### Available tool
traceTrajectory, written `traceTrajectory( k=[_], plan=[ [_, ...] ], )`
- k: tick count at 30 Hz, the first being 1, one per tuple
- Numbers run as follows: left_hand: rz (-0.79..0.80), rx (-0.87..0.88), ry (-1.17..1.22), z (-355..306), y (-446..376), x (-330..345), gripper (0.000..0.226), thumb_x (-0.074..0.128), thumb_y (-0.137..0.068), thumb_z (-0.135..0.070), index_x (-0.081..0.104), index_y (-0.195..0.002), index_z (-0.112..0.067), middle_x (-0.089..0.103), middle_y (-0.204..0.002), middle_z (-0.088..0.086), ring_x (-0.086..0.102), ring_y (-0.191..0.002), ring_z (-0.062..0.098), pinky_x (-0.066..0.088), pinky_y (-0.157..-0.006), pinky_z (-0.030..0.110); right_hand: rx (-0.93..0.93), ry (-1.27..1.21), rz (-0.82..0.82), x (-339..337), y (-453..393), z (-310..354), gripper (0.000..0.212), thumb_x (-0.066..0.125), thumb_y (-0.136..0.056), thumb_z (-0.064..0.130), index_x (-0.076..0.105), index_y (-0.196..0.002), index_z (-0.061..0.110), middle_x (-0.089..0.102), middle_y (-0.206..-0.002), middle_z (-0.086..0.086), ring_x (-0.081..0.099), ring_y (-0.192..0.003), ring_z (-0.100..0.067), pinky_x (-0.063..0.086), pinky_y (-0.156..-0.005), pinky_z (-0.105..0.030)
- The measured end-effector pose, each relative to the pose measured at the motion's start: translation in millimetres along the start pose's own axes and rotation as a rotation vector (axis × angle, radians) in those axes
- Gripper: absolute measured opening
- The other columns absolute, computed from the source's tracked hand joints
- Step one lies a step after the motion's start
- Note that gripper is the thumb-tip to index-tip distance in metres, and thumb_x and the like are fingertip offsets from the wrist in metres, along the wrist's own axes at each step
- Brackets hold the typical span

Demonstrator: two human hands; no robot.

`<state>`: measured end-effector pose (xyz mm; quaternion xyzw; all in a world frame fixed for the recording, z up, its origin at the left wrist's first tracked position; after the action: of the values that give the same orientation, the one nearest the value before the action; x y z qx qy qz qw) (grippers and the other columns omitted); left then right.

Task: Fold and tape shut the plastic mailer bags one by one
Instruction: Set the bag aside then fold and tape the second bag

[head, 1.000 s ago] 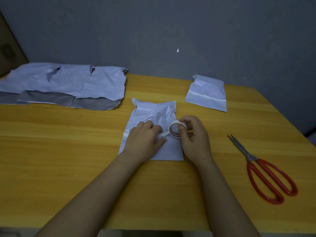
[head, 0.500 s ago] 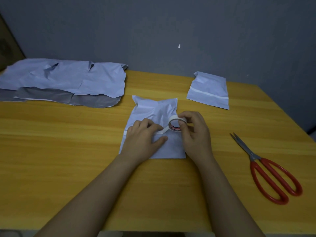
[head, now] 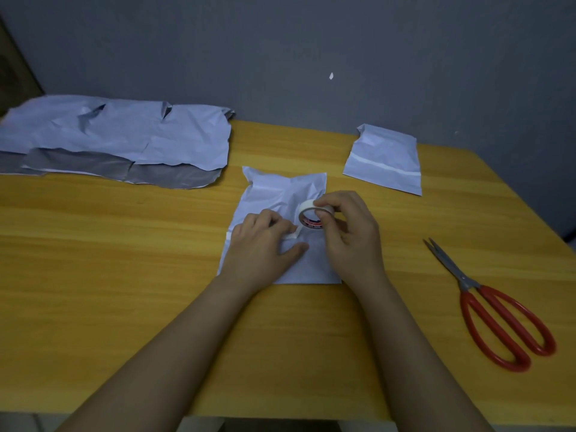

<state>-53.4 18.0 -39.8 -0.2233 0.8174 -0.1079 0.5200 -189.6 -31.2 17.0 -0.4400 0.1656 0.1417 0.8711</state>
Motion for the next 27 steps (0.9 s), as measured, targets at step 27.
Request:
traceTrajectory(
  k=[27],
  plan=[
    [0.021,0.004,-0.013,-1.0,2.7,-2.6,0.061,0.034,-0.077,-0.068,0.066,-0.111,-0.028,0.054,-0.105,-0.004,0.049,-0.099,0.022,0.034,-0.080,0.031,0.260,0.080,0.226,-17.1,19.5,-34.2,0.027,0.052,-0.091,0.000,0.060,-0.106,0.020,0.049,-0.100,0.023,0.050,-0.095,0.005,0.045,-0.074,-0.019]
  ],
)
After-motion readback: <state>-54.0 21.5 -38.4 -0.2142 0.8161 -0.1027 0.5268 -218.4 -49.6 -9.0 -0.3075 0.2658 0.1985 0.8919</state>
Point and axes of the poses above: each hand's wrist, its own y-axis away from the middle knuckle, its own x-axis out of the palm, z = x × y, the point moved 5 cm from there along -y, towards the middle knuckle
